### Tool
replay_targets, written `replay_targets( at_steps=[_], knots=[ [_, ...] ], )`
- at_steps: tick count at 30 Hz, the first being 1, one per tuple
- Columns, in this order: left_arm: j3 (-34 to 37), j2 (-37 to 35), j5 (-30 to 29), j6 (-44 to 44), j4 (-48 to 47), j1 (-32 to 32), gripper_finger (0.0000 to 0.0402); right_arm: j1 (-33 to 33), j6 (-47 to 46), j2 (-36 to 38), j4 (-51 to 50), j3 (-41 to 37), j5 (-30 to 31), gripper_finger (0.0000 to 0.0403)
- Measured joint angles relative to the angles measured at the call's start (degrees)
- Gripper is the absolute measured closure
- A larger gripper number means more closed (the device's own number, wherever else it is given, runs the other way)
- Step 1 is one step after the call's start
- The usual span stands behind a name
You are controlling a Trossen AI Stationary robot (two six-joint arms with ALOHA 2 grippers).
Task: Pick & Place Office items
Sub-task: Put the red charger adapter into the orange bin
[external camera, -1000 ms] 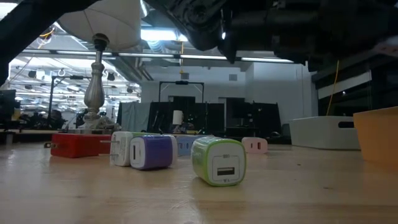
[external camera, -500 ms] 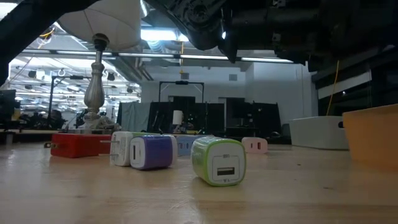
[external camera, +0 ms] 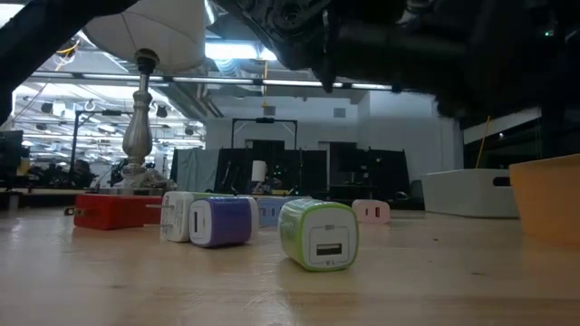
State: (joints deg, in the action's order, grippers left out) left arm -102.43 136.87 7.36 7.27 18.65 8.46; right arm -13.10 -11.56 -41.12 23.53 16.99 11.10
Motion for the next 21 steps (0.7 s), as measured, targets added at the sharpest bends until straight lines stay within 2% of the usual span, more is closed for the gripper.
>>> replay_targets(
  at_steps=[4, 9, 14, 18, 21],
  knots=[
    [0.0, -3.0, -8.3, 5.2, -15.3, 2.0, 0.0191, 0.0, 0.5, 0.0, 0.1, 0.0, 0.0, 0.0179],
    [0.0, -6.5, -9.8, 2.9, -27.8, 5.8, 0.0192, 0.0, 1.6, 0.0, 0.2, 0.0, -0.3, 0.0179],
    [0.0, -10.0, -23.9, -0.6, -37.8, 9.9, 0.0192, 0.0, 1.5, 0.0, 0.2, 0.0, -1.8, 0.0179],
    [0.0, -13.5, -31.3, -8.3, -48.0, 11.7, 0.0192, 0.0, 1.1, 0.0, 0.2, 0.0, -1.9, 0.0179],
    [0.0, -16.1, -39.4, -12.2, -53.7, 13.5, 0.0192, 0.0, 0.6, 0.0, 0.2, 0.0, -2.7, 0.0179]
  ],
)
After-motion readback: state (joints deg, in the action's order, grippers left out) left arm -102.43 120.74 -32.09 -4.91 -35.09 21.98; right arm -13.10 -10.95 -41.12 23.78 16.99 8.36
